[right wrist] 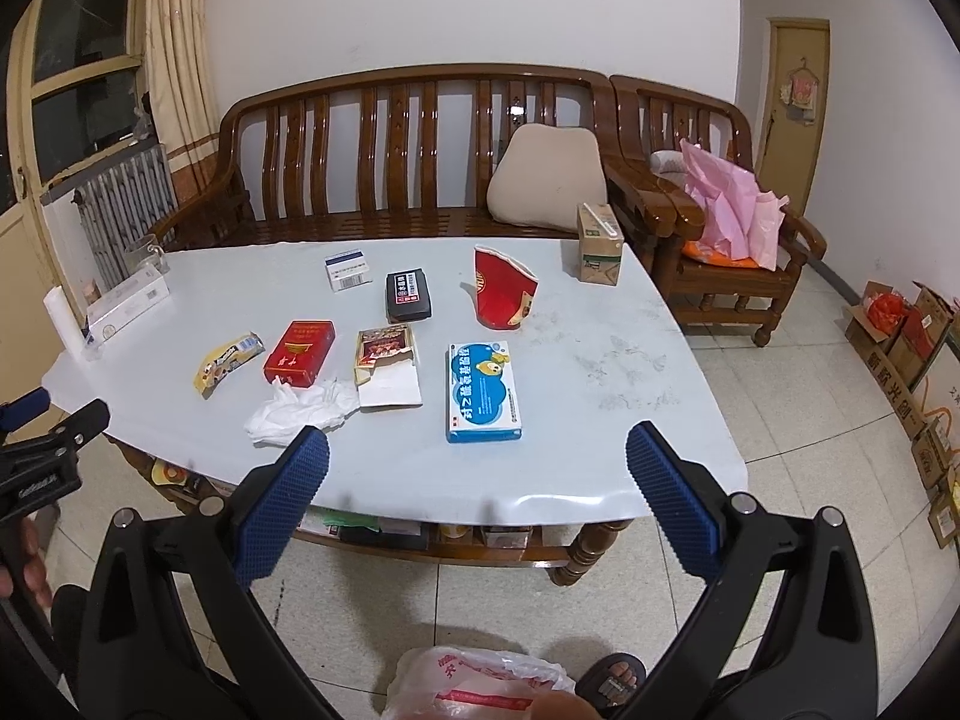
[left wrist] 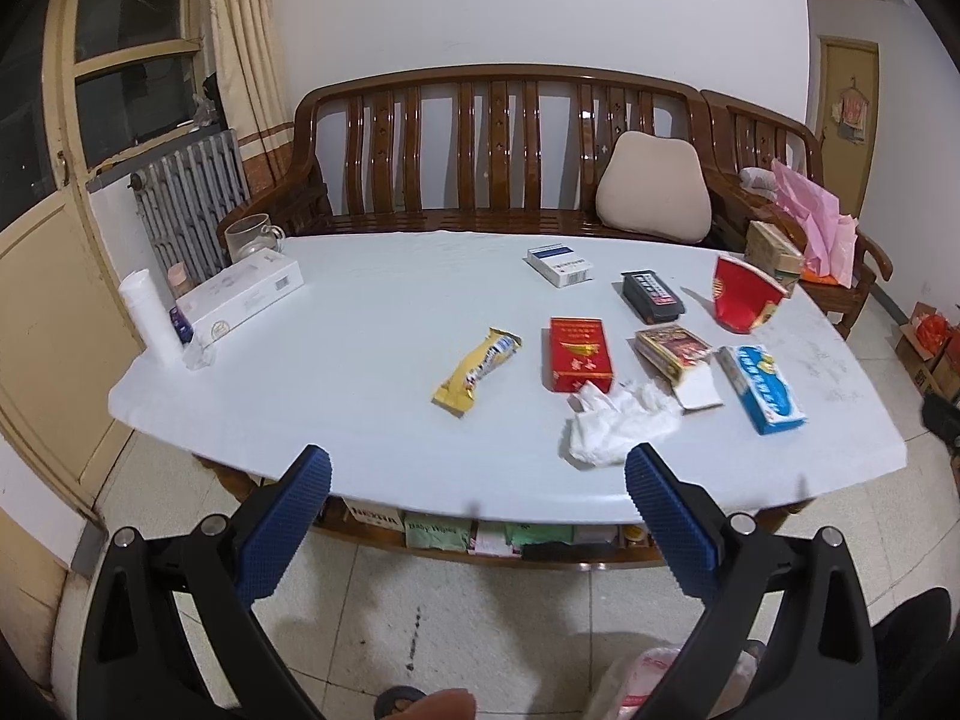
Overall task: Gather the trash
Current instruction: 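Reach the left tool to the yellow snack wrapper while the right tool reaches the blue medicine box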
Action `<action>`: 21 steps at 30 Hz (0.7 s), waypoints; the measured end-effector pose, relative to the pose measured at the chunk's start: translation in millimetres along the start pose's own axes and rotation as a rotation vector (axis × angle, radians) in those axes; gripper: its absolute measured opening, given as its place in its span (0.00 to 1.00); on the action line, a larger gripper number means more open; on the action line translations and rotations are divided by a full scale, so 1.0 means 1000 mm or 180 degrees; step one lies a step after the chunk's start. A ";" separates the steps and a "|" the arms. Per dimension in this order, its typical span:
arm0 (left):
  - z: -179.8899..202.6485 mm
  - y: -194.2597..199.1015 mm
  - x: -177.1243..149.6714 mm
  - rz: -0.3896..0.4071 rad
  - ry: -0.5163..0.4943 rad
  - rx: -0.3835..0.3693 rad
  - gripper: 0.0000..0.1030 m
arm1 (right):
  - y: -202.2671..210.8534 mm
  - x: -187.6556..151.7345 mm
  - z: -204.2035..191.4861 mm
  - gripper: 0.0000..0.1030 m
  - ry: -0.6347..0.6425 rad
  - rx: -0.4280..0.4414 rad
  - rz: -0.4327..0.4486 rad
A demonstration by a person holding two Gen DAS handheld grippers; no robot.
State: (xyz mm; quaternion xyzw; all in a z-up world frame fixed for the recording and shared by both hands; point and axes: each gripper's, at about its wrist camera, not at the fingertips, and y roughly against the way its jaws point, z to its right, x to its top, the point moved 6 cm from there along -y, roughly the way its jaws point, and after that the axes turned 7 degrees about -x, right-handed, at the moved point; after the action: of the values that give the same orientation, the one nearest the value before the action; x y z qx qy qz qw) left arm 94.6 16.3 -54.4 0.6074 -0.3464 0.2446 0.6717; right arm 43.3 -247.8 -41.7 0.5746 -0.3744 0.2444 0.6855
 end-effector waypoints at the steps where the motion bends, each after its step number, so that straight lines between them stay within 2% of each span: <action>1: -0.004 -0.008 0.006 -0.0018 0.0002 -0.0010 0.93 | -0.007 0.004 0.001 0.94 -0.0003 0.0021 -0.0029; 5: -0.014 -0.047 0.021 -0.0087 0.0015 -0.0131 0.93 | -0.030 0.016 0.003 0.94 0.0007 0.0020 -0.0108; 11: -0.021 -0.110 0.043 -0.0169 -0.0056 -0.0306 0.93 | -0.088 0.019 -0.004 0.94 0.0053 0.0023 -0.0384; 14: -0.022 -0.131 0.045 -0.0212 -0.0143 -0.0277 0.93 | -0.121 0.012 -0.010 0.94 0.0027 0.0078 -0.0580; 21: -0.018 -0.179 0.037 -0.0444 -0.0167 -0.0428 0.93 | -0.185 -0.004 -0.017 0.94 0.0146 -0.0079 -0.0909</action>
State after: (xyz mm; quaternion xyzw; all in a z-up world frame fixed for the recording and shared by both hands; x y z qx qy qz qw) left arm 255.0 5.4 -142.3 0.5898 -0.3363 0.1574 0.7171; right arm 186.4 -271.9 -157.3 0.6077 -0.2761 0.1528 0.7288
